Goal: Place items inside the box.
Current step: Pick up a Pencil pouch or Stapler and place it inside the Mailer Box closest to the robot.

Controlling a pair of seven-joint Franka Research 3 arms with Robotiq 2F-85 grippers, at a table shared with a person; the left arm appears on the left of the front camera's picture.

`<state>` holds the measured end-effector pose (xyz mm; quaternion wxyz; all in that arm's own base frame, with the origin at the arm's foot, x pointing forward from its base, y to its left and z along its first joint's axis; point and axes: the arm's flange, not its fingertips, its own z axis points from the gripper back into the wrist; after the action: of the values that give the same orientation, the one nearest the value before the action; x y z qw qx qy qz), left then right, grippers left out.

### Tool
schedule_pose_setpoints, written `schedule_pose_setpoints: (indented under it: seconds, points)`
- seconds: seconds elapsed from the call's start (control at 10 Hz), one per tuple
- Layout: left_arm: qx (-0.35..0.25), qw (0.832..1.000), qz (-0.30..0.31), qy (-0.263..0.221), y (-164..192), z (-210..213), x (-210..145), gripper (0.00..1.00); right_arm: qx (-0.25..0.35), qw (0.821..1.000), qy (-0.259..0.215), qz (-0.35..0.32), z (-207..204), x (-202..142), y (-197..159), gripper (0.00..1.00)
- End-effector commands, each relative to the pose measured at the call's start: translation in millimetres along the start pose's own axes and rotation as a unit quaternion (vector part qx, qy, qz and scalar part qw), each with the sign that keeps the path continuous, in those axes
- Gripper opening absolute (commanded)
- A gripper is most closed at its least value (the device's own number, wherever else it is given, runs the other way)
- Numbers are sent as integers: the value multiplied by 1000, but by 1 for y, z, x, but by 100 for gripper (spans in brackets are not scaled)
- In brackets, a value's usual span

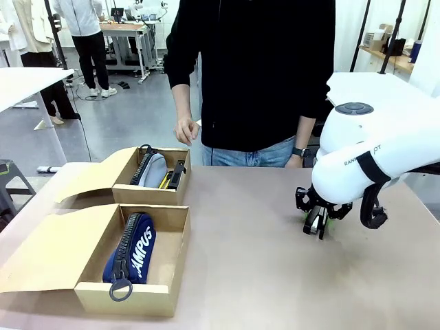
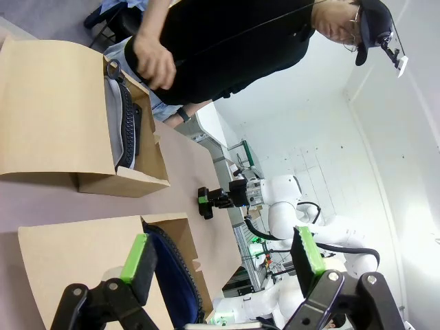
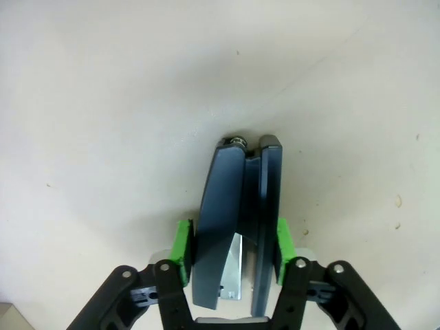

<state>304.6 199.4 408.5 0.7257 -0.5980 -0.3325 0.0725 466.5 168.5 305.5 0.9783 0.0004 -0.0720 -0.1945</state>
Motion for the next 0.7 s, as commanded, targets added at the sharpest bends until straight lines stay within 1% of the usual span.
schedule_pose_setpoints:
  seconds: [0.0, 0.1, 0.2, 0.4, 0.5, 0.6]
  points:
    - [-10, 1000, -10, -9, -1, -1, -1, 100, -10, 1000, -22, -9, -5, -2, 10, 0]
    - [-10, 1000, -10, -9, -1, -1, -1, 100, -8, 1000, -17, -8, -5, -1, 10, 8]
    - [-10, 1000, -10, -9, -1, -1, -1, 100, -7, 1000, -16, -8, -5, -1, 9, 0]
    - [-10, 1000, -10, -9, -1, -1, -1, 100, -1, 1000, -14, -6, -5, -1, 9, 0]
    - [-10, 1000, -10, -9, -1, -1, -1, 100, 5, 1000, -16, 2, 5, -3, 6, 0]
    - [-10, 1000, -10, -9, -1, -1, -1, 100, 34, 999, -19, 26, 34, -11, 0, 0]
